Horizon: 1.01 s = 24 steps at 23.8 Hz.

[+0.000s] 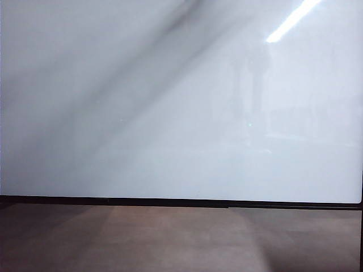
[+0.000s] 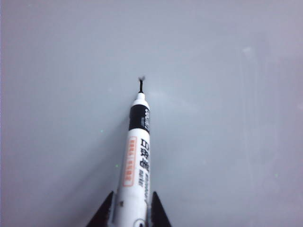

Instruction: Reach to the right to find the marker pen, pick it up, and write the number 17 on the whiteboard.

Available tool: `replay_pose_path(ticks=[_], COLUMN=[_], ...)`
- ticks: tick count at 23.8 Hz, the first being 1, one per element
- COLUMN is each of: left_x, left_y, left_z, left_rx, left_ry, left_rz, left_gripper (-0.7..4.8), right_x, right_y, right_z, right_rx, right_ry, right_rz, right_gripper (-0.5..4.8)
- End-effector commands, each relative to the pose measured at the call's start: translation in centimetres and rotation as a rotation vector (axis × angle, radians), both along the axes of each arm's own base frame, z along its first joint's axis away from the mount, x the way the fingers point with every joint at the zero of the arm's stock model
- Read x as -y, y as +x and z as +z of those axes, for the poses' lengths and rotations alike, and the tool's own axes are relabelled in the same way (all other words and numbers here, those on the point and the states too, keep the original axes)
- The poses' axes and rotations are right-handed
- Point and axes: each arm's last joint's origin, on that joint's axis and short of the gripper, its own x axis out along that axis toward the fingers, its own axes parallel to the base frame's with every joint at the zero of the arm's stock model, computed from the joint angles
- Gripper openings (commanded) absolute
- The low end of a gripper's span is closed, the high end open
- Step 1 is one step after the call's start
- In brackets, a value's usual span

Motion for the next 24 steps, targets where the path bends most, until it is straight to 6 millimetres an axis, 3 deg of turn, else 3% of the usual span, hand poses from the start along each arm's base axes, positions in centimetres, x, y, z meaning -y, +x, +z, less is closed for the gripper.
replay_pose_path(ticks=[1, 10, 17, 24], left_x=[0.0, 0.0, 0.0, 0.0], left_y=[0.0, 0.0, 0.0, 0.0], left_z=[0.2, 0.2, 0.2, 0.2], left_rx=[0.010, 0.010, 0.010, 0.010], left_ry=[-0.013, -0.013, -0.013, -0.013], left_rz=[0.000, 0.000, 0.000, 0.000], left_gripper=[-0.05, -0.05, -0.05, -0.05], right_x=[0.0, -0.1, 0.0, -0.7], right_y=[0.2, 0.3, -0.6, -3.4], right_z=[-1.4, -4.4, -3.3, -1.4], right_rx=[-0.054, -0.122, -0.077, 0.007], right_ry=[-0.008, -0.009, 0.014, -0.020], right_rz=[-0.010, -0.003, 0.044, 0.080], right_gripper=[-0.05, -0.04, -0.05, -0.05])
